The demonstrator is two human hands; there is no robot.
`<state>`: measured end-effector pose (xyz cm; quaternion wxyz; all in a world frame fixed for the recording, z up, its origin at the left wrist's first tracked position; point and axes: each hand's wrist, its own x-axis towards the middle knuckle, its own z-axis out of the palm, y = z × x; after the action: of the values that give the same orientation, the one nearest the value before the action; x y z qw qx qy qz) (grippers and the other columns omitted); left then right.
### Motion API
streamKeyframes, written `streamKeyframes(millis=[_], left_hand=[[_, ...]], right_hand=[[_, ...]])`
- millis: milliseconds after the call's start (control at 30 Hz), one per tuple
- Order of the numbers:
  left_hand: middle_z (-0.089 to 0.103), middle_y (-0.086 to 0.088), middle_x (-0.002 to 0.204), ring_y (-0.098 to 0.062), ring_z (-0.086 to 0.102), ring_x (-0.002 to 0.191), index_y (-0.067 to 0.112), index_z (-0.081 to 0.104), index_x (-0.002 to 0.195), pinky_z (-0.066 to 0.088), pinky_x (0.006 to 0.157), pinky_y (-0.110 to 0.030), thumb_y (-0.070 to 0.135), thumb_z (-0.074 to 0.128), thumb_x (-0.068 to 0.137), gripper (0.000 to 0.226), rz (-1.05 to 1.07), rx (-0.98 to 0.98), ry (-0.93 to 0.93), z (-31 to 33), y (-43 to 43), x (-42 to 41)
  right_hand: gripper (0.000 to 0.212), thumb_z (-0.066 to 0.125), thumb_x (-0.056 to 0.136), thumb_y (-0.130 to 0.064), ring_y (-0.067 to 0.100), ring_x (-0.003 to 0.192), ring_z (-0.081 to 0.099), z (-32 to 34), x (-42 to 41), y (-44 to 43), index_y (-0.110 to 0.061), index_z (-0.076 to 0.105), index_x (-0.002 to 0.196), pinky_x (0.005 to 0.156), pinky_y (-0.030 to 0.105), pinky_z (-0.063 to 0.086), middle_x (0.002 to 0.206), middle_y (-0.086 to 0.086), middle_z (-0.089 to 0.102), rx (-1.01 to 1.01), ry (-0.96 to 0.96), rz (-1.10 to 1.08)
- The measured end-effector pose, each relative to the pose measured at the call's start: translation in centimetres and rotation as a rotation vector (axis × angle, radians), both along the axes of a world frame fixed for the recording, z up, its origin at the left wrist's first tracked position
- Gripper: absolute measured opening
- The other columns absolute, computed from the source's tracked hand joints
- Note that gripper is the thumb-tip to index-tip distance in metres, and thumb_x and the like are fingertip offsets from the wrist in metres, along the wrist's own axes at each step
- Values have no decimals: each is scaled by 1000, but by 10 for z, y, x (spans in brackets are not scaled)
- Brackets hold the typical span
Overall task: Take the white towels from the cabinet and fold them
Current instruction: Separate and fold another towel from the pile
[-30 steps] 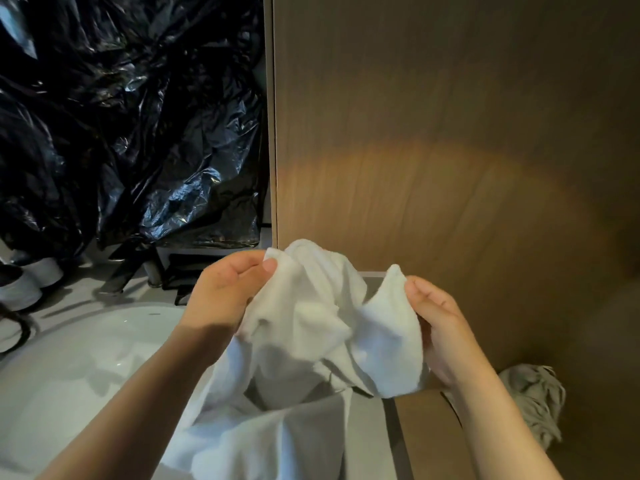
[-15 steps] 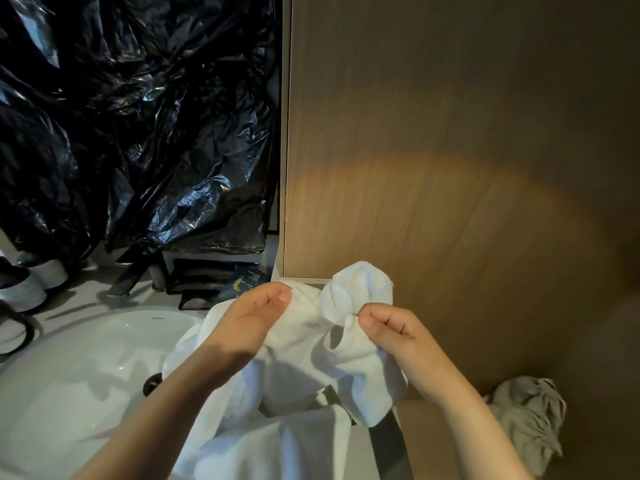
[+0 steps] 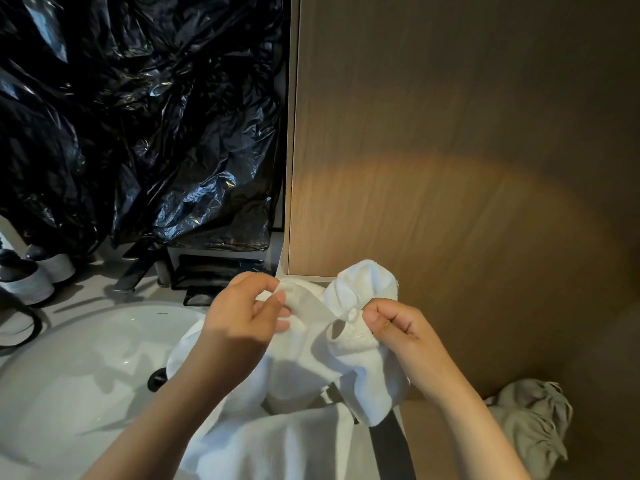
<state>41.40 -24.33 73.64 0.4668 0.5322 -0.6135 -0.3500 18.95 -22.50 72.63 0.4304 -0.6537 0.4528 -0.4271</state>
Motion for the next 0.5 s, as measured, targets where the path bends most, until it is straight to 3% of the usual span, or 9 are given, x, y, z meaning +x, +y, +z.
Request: streamKeyframes(millis=[100,167,233,267,300,400,500], left_hand=[[69,1,79,-5,65,74,19,65,84,48,67,-18,24,57,94,13,-4,-37,-65,1,-2,-4],[68,1,78,-9,62,76,23,63,83,48,71,-26,37,51,86,19,-5,-26,-89,-4,-6,-4],[67,-2,78,-14,61,76,23,61,82,48,73,-31,39,47,83,21,-5,5,-115,-10,-9,-4],[66,-2,77,-16,61,76,23,61,81,48,72,-31,39,48,85,21,-5,23,-121,-14,-10,-4],[66,-2,76,-16,62,76,23,60,81,48,71,-32,37,49,88,19,-2,39,-123,-18,-11,-4],[66,1,74,-11,61,73,24,61,80,48,70,-32,35,50,89,18,30,73,-112,-27,-13,-3],[66,-4,74,-18,62,75,22,61,77,48,71,-34,21,55,94,18,87,101,-124,-31,-18,-2]], right_hand=[[57,52,86,-50,30,69,48,-9,-3,-6,5,54,76,68,30,38,76,24,50,-4,-23,-126],[40,55,94,-38,20,87,60,-22,-13,-16,-2,64,80,79,25,42,94,6,61,4,-6,-277],[23,55,99,-25,6,112,54,-38,-29,-28,-14,71,86,94,23,40,125,-9,56,74,8,-415],[21,54,99,-23,8,118,52,-44,-36,-35,-18,72,90,100,27,39,132,-10,53,161,-50,-452],[19,52,100,-23,11,117,54,-50,-42,-42,-20,71,94,99,31,42,133,-7,56,270,-138,-479],[18,50,101,-23,15,99,64,-65,-54,-61,-19,67,104,80,30,49,112,4,70,521,-323,-484],[21,51,101,-22,22,101,66,-79,-57,-72,-13,65,114,86,37,53,107,7,72,686,-484,-443]])
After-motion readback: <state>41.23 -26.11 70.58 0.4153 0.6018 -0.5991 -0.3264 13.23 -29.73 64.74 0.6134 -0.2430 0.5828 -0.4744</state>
